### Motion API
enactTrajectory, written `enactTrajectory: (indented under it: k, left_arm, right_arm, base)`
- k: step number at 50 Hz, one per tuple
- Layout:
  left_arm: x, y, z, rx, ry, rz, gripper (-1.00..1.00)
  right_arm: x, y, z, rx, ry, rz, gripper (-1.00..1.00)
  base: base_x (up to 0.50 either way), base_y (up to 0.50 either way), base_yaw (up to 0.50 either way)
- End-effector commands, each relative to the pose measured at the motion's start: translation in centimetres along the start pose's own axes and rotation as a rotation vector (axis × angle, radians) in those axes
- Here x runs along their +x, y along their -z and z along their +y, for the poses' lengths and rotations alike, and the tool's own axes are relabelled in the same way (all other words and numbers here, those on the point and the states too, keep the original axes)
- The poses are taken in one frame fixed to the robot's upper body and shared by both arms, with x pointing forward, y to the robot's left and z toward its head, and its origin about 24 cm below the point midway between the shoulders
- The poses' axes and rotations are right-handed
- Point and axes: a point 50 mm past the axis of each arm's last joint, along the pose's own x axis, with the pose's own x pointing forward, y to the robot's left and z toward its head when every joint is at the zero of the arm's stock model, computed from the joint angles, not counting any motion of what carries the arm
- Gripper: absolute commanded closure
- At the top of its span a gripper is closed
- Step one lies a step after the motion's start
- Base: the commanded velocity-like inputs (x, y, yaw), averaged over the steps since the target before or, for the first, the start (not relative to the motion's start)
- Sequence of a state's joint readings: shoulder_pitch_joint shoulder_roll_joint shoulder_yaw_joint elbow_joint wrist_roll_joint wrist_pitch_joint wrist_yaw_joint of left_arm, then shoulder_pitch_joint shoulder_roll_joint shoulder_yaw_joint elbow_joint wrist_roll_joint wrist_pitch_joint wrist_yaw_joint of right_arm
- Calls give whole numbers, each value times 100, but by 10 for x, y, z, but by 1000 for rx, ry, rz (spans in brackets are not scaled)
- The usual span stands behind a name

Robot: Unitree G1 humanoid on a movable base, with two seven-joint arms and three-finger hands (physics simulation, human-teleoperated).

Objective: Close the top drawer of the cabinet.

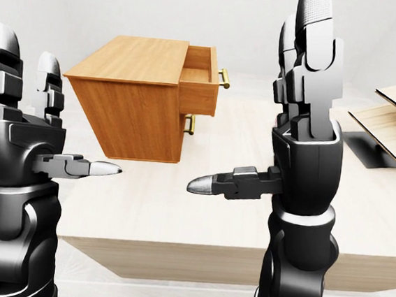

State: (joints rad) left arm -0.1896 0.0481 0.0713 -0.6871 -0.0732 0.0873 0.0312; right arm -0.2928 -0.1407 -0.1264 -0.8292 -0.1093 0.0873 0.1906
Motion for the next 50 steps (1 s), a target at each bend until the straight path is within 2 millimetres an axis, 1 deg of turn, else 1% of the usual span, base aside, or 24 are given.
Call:
enactTrajectory:
  k: [1,7,10,15,25,28,35,37,40,45,50]
  left_arm:
    - [-1,0,-1,-2,5,3,-100]
    - [1,-7,-2,-5,5,-35,-100]
    - [1,-6,-2,-3,6,-27,-100]
    - [-2,-2,-2,-3,4,-5,-100]
    - [-2,-4,-3,-7,8,-14,-100]
    - [-5,0,-4,-7,12,13,-100]
    - [-3,-2,-4,-9,12,-3,-100]
    - [-4,1,-3,-5,13,12,-100]
    - [-4,0,-3,-4,13,9,-100]
    - [-4,-1,-3,-5,10,6,-100]
    - [-3,0,-3,-6,12,6,-100]
  right_arm:
    - [-1,2,1,4,-2,11,-100]
    - [0,1,0,-3,-7,5,-100]
    - [-3,6,-1,10,6,34,-100]
    - [-3,1,-1,17,4,12,-100]
    - [-4,1,1,18,-13,16,-100]
    - [-5,1,2,19,-16,17,-100]
    - [-6,2,2,15,-16,25,-100]
    - [-5,2,1,13,-11,27,-100]
    - [-5,3,1,10,-9,27,-100]
    - [-6,6,1,0,-8,46,-100]
    - [-5,8,1,-10,0,54,-100]
  base:
    - [0,0,0]
    - [0,0,0]
    - [0,0,0]
    - [11,0,0]
    - [50,0,0]
    - [50,0,0]
    - [50,0,0]
    - [50,0,0]
    - [48,0,0]
    - [37,0,0]
    - [16,0,0]
